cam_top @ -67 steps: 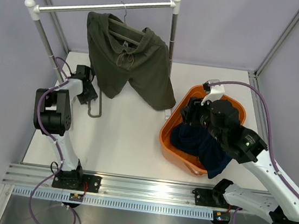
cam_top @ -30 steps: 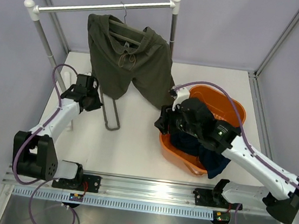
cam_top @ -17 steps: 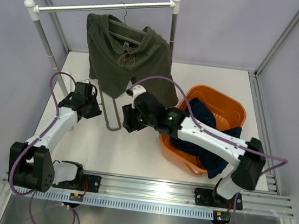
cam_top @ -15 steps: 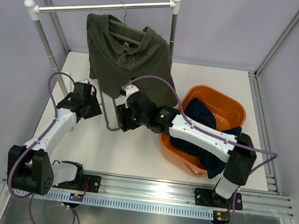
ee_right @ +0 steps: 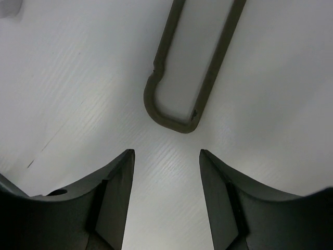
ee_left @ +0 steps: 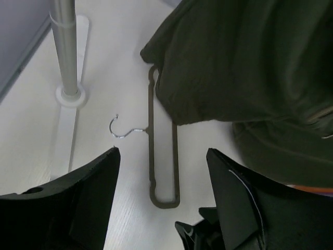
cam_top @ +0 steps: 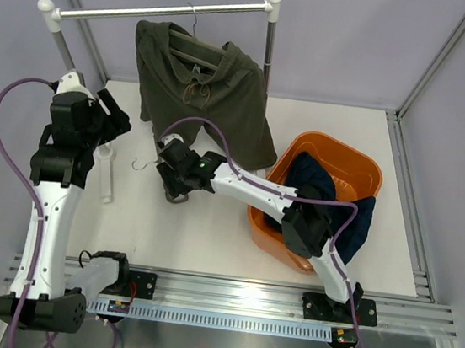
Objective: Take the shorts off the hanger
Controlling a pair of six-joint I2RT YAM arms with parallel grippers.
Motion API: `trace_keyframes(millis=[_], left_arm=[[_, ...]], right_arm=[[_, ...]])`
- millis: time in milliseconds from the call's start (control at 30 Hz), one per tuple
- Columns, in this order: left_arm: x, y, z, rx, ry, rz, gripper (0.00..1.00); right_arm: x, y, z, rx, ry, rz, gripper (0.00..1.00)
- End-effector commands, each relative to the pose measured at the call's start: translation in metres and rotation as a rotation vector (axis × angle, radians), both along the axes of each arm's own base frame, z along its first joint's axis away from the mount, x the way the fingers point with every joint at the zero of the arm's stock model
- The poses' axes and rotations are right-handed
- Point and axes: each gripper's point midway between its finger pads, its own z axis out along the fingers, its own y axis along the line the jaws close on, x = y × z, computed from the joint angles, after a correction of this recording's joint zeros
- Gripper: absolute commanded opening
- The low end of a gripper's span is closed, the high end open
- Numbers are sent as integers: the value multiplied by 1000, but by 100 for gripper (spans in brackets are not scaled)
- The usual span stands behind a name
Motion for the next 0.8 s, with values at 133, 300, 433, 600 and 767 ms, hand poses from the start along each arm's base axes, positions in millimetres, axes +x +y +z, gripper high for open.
trace_keyframes(millis=[133,300,433,600,767], left_arm=[[-33,-16,52,-2,-135,-100,72],[-48,-33,73,-31,-201,-189,73],[-56,-42,85,-41,-235,-239,73],[-63,-49,95,-43,-269,-276,74],[-63,-53,93,-42,-274,-304,74]], right_arm=[[25,6,-20,-46,15,-50,60],[26,16,-28,-89,20,-28,60],[29,24,-42,-101,24,-36,60],[25,31,-60,-106,65,-39,60],[17,38,-80,-121,90,-16,60]])
